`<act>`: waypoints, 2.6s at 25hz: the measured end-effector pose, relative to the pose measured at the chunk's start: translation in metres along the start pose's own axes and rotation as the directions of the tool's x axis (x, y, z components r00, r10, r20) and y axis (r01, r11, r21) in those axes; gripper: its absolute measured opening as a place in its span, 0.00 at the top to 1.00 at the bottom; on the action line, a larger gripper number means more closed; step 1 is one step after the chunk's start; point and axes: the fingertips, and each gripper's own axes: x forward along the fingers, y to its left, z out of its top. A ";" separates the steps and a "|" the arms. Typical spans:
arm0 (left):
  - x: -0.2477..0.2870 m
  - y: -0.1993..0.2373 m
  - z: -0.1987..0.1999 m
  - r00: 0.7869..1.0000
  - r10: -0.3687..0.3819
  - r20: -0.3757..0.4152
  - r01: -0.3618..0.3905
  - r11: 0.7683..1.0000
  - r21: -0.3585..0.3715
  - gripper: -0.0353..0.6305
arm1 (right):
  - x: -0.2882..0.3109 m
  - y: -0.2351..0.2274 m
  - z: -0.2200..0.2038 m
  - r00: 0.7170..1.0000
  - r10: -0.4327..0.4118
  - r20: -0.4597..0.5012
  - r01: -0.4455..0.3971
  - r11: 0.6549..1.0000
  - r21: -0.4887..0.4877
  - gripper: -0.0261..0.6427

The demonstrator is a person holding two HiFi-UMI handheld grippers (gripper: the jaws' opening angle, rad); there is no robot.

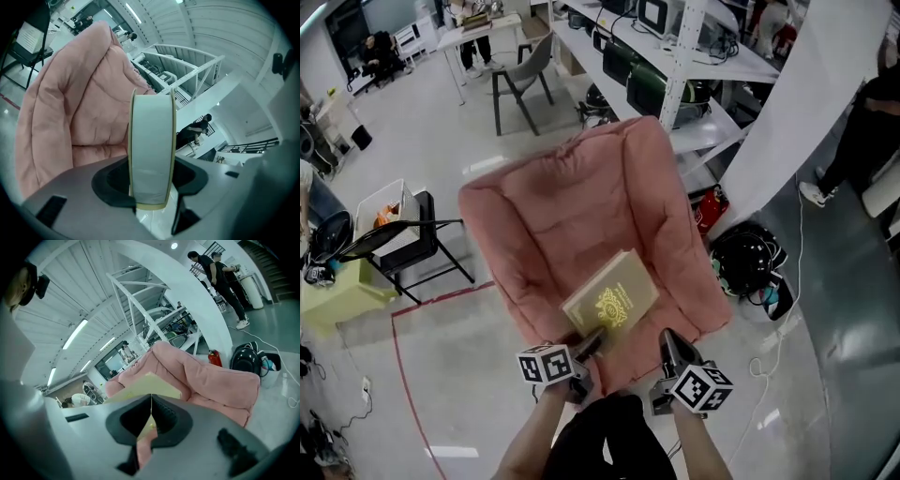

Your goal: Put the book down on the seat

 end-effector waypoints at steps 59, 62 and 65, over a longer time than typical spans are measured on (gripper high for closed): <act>0.095 0.149 0.061 0.890 0.406 0.210 -0.447 0.867 0.221 0.45 | 0.151 -0.096 -0.044 0.995 0.014 -0.099 -0.007 0.997 0.079 0.94; 0.087 0.132 0.063 0.895 0.391 0.216 -0.436 0.869 0.233 0.53 | 0.143 -0.083 -0.038 0.995 0.026 -0.096 -0.020 0.997 0.073 0.94; 0.078 0.114 0.064 0.898 0.382 0.218 -0.430 0.867 0.253 0.59 | 0.134 -0.071 -0.032 0.995 0.038 -0.094 -0.031 0.997 0.070 0.94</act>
